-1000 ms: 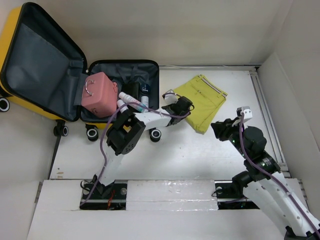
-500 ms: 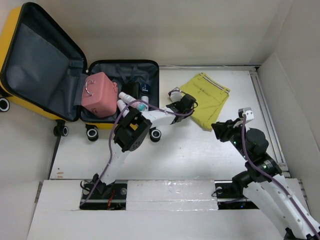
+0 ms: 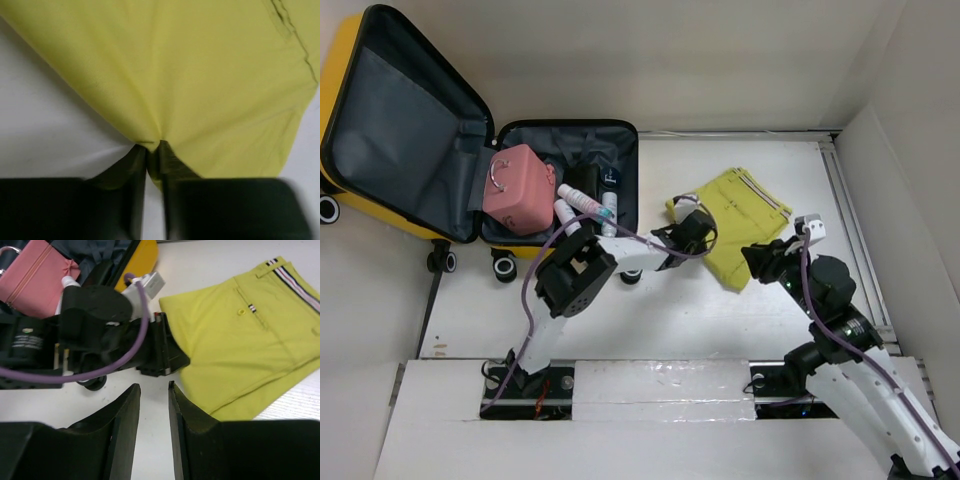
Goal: Pack the luggage
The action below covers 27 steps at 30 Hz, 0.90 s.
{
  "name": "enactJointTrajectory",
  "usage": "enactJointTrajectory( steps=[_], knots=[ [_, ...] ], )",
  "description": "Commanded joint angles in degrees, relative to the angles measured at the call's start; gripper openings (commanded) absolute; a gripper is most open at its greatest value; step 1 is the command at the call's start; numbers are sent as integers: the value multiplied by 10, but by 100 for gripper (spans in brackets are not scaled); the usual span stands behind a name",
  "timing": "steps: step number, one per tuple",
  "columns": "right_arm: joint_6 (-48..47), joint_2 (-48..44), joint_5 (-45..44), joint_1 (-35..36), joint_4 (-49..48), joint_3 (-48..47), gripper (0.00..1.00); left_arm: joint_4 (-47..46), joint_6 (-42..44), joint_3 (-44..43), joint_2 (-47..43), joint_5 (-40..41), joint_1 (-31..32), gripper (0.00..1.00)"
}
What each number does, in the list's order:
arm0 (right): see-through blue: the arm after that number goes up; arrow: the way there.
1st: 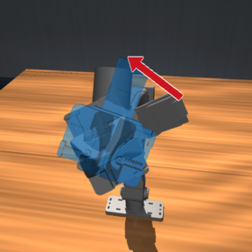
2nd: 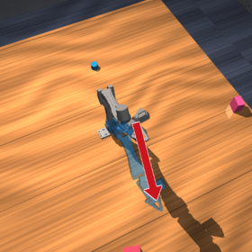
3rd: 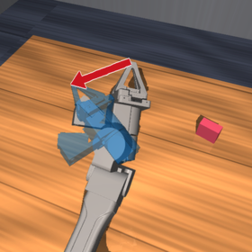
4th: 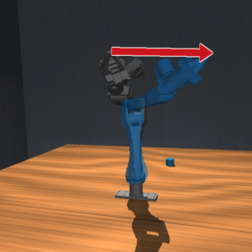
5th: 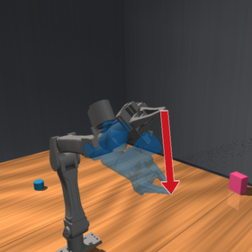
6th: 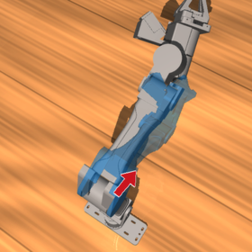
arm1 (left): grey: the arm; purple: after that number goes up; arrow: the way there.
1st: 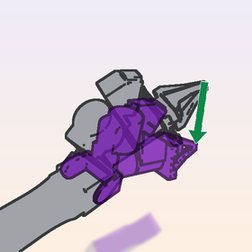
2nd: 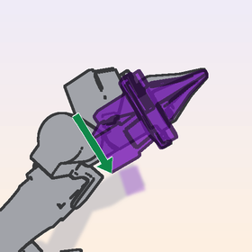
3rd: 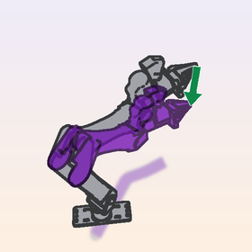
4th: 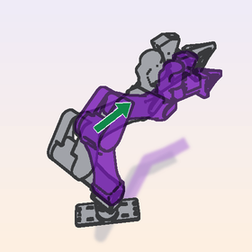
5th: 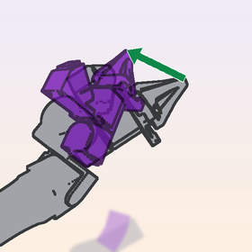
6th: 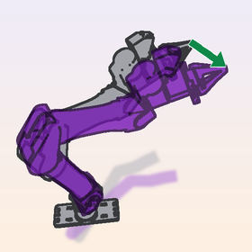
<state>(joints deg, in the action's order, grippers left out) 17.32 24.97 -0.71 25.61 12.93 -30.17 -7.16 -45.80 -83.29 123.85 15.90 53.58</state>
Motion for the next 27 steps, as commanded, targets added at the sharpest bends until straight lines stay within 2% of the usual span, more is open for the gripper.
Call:
enactJointTrajectory(
  steps=[1,3,5,10,13,19,22,27],
  knots=[
    [-7,11,10,6,-37,-18,35,65,26,86,-62,19,5,23],
    [-7,17,16,6,-43,-18,35,65,10,86,-77,19,5,37],
    [-7,25,16,6,-43,-18,35,65,-6,86,-77,19,5,44],
    [-7,30,16,6,-48,-23,35,80,-82,86,-63,29,5,44],
    [-2,30,16,6,-48,-23,35,56,-104,98,-52,2,5,44],
    [-2,40,11,6,-54,-23,35,-15,-147,98,-23,-72,-6,35],
    [-7,40,16,6,-59,-23,35,-33,-158,104,-17,-62,-6,33],
    [-7,30,16,6,-59,-29,35,-87,-168,145,-22,-43,-21,0]
  ],
)
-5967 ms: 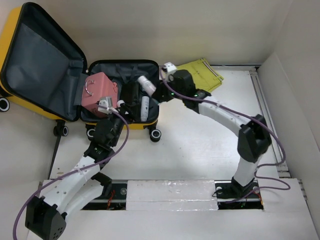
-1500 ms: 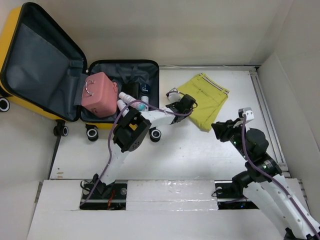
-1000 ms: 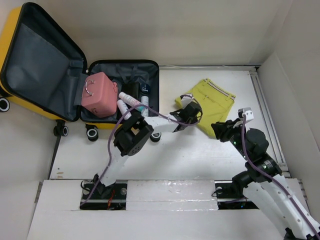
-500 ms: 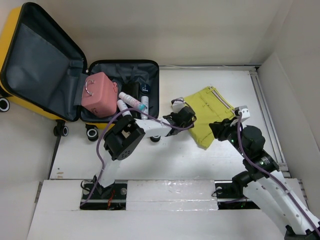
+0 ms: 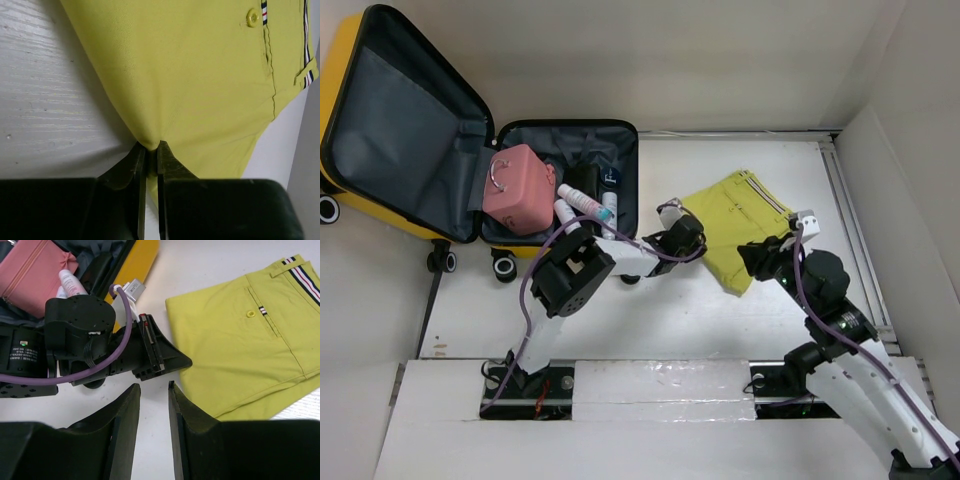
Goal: Pack the luggage
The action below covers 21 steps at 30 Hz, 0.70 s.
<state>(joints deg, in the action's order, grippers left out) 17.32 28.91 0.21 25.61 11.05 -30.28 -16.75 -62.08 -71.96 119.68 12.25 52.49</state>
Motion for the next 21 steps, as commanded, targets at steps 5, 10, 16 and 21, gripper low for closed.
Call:
enactJointTrajectory(
  steps=[5,10,16,21],
  knots=[
    [-13,-22,12,6,-22,-38,35,34,70,9,0,22,-10,0],
    [-13,-22,12,6,-29,-38,35,80,198,-77,-67,33,-15,0],
    [-13,-34,27,6,-34,-50,35,264,383,-271,-117,38,-70,0],
    [-13,-59,32,11,-34,-55,36,313,473,-306,-169,34,-169,0]
  ],
)
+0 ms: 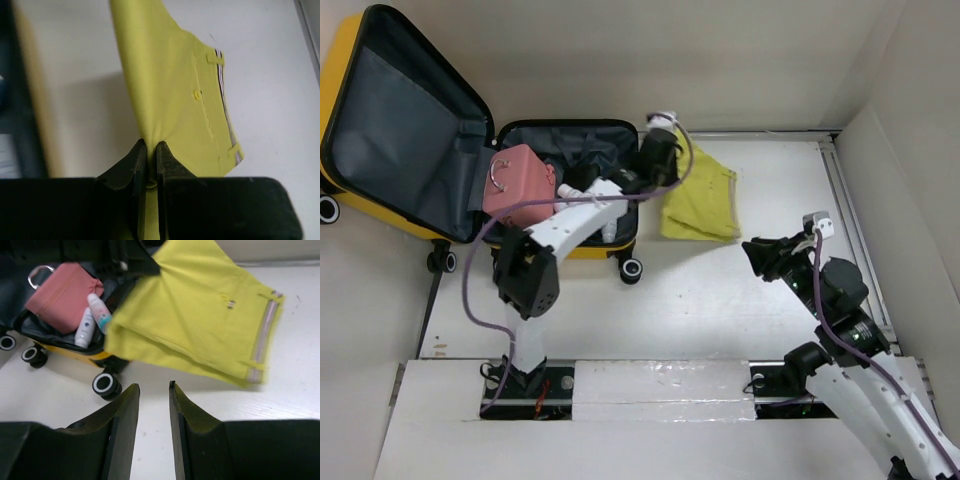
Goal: Pack the luggage
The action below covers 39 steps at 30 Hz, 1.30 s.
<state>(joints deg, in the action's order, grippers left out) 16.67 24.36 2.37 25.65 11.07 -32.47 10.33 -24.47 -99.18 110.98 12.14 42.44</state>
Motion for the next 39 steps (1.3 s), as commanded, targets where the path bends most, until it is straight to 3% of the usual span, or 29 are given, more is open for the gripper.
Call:
enactJointTrajectory(
  steps=[1,5,11,20,25,28,29,31,33,34,35,39],
  knots=[
    [-7,-21,16,11,-34,-33,36,60,97,-34,-88,40,-89,0],
    [-7,-27,22,11,-20,-33,36,73,87,-27,-113,29,-204,0],
    [-7,-33,33,11,-14,-26,36,58,50,-9,-114,-100,-381,0],
    [-7,-27,39,11,-31,-15,36,87,75,46,-114,-75,-434,0],
    [-7,-8,51,11,-36,-15,36,145,87,-3,-56,-39,-434,0],
    [-7,9,63,11,-61,-7,41,168,63,2,-74,9,-434,19],
    [-7,28,74,11,-66,-7,41,151,44,13,-90,20,-434,35],
    [-7,52,108,11,-86,-1,42,134,23,55,-129,35,-434,50],
    [-7,92,136,17,-106,-1,43,92,-5,117,-237,57,-421,62],
    [-7,104,136,17,-112,-1,43,73,-5,117,-238,63,-421,64],
    [-7,117,143,28,-118,-7,43,54,-10,162,-298,73,-404,69],
    [-14,165,132,68,-129,-22,41,2,-40,252,-424,86,-404,71]
  ],
)
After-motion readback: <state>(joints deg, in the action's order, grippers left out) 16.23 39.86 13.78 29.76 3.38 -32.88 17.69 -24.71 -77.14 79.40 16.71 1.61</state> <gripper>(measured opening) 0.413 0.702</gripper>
